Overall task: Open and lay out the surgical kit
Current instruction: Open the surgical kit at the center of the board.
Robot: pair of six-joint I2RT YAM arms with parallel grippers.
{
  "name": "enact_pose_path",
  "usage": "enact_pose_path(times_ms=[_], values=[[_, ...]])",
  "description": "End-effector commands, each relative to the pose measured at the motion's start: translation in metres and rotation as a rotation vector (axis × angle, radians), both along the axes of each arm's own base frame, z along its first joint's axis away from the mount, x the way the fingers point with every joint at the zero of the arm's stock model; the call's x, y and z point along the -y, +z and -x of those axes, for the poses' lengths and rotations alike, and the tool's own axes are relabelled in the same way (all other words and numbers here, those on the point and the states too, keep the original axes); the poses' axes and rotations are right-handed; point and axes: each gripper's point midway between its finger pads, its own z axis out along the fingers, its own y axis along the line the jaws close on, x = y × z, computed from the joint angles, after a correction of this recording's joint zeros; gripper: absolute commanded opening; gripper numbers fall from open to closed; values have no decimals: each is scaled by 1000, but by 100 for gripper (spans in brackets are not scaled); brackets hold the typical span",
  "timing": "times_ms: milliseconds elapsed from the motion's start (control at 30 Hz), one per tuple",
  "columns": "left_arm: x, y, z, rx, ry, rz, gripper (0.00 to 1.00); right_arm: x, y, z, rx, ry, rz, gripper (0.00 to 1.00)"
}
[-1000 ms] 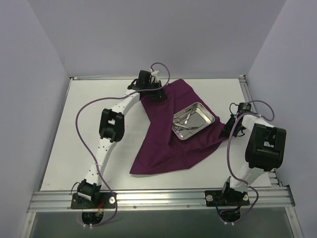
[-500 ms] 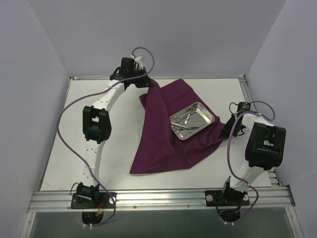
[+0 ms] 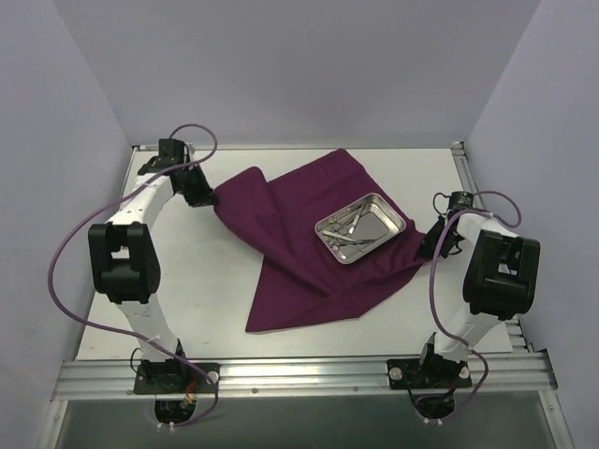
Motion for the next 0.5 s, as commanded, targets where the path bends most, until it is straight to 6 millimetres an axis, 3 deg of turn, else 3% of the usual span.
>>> enact_pose_path(times_ms=[0,67,100,167,400,467], values=[[-32,-5,36,-86,81,-47,11,22,-41,83,-337,-6,131,0],[-38,-27,56,-170,76,-65,12,22,-38,82,-329,-8,133,0],[-57,-33,59,-195,117,-70,12,17,-37,81,-319,-5,103,0],[-71,-45,73,-260,152,-97,12,15,-33,81,-315,-11,98,0],[-115,-39,83,-253,293,-128,17,15,-24,86,-310,-31,103,0],[-120,-37,81,-254,305,-108,26,14,-17,80,-291,-19,103,0]])
